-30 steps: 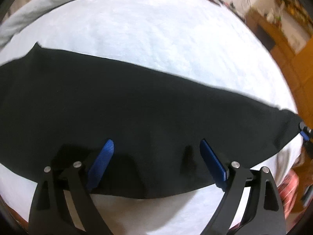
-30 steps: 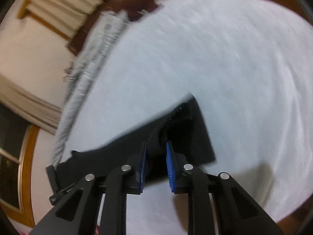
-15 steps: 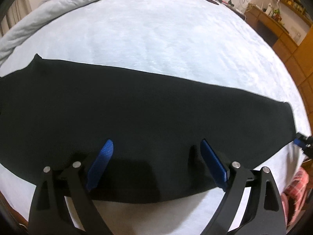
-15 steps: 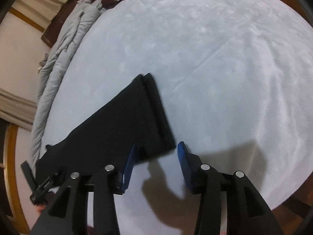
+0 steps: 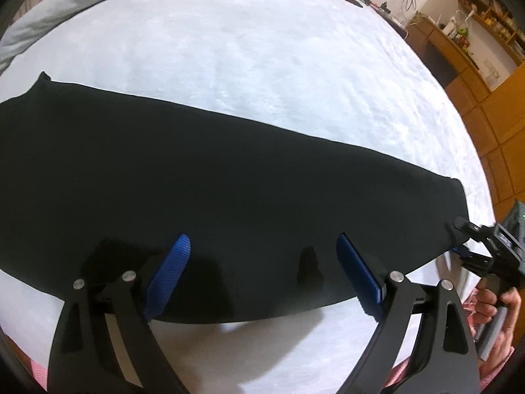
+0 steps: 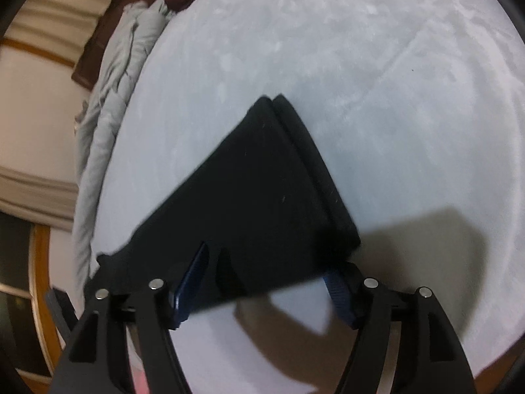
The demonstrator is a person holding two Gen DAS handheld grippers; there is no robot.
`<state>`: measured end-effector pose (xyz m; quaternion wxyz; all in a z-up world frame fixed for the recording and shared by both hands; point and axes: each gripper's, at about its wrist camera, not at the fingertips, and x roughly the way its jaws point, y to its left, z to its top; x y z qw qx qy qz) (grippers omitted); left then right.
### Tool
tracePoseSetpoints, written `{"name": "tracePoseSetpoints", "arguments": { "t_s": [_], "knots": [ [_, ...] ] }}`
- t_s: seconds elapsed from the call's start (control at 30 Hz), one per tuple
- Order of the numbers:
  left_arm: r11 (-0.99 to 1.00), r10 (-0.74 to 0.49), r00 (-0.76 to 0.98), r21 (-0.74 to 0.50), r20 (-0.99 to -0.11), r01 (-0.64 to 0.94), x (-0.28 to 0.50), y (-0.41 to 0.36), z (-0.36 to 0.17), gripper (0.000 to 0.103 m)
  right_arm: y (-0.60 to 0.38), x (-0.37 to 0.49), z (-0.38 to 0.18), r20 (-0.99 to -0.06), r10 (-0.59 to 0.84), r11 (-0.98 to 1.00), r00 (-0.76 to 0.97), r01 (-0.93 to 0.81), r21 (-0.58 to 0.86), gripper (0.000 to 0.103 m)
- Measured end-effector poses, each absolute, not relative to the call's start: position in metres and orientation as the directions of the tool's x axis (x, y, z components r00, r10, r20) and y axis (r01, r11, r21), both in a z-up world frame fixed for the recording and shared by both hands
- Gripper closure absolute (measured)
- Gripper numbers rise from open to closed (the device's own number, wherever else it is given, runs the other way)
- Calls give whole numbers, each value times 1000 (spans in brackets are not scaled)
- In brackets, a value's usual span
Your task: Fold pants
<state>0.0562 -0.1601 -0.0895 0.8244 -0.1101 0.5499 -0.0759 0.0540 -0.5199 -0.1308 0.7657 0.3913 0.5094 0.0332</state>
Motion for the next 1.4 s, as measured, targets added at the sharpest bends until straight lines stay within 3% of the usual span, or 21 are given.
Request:
{"name": "tracePoseSetpoints", "arguments": {
  "t_s": [0.03,0.13,0.17,0.33,0.53,0.6,0.77,0.83,1.0,1.23,1.4],
  "knots": [
    [964,-250,382,-267,-890,9,57,-165,-90,13,-522,56,-131,-732,456,670,507,345,657,43],
    [968,-241,371,-247,-897,32,60,-175,-97,13,-529,58,-138,-631,535,560,562,324,763,84],
    [971,-231,372,-234,-899,38,62,-180,-100,13,-530,60,-140,-610,551,536,570,318,782,87],
    [969,-240,382,-243,-892,44,67,-180,-96,13,-530,69,-100,-588,537,606,605,209,768,92],
    [980,-179,524,-198,-833,20,68,-160,-57,13,-552,72,-32,-570,459,703,681,114,702,94],
    [985,-153,515,-169,-843,16,69,-156,-63,13,-558,71,-37,-616,407,728,675,168,665,94],
    [997,-81,438,-75,-896,31,70,-146,-116,11,-567,71,-127,-790,356,730,499,379,569,93],
    [998,-44,464,-16,-885,62,66,-154,-115,11,-569,64,-136,-759,371,690,534,388,611,93],
    [991,-136,427,-132,-894,39,72,-138,-101,11,-554,62,-106,-782,307,756,543,360,547,93],
    [972,-173,420,-223,-891,-72,56,-72,-75,11,-478,79,-11,-700,324,848,637,132,513,92],
    [971,-127,431,-200,-894,-128,38,-24,-67,11,-395,94,25,-652,418,856,633,-35,515,92]
  ]
}}
